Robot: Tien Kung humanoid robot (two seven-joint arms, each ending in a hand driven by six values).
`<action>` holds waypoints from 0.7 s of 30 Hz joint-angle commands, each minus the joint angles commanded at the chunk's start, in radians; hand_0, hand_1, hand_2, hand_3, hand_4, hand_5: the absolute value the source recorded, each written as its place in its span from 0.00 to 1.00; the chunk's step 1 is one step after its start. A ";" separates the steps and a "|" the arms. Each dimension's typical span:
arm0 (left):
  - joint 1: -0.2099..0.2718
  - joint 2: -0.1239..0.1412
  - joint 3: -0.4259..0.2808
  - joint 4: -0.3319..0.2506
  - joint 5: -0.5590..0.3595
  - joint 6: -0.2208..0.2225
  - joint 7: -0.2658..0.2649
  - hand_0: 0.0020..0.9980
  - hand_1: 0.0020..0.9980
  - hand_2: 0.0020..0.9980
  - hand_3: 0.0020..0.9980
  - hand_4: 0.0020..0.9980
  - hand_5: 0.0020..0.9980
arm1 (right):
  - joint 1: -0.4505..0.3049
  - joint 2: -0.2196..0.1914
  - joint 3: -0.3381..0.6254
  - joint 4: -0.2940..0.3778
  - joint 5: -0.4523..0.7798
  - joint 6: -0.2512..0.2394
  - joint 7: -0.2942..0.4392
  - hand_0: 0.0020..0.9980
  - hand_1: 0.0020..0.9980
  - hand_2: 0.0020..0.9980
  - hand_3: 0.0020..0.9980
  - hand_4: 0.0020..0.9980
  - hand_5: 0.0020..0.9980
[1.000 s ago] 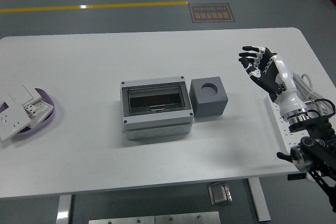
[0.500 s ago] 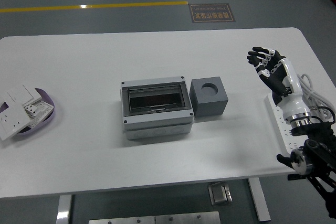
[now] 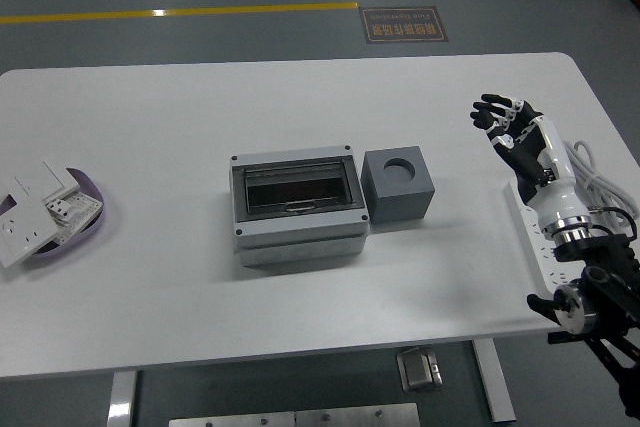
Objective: Pick up the cylinder from the cube,place it in the box,flap close box
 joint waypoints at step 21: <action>-0.009 0.002 0.004 0.001 -0.009 0.001 -0.005 0.61 0.64 0.63 0.63 0.68 0.25 | 0.002 0.000 0.005 0.006 -0.019 -0.006 -0.011 0.78 0.71 0.70 0.65 0.79 0.29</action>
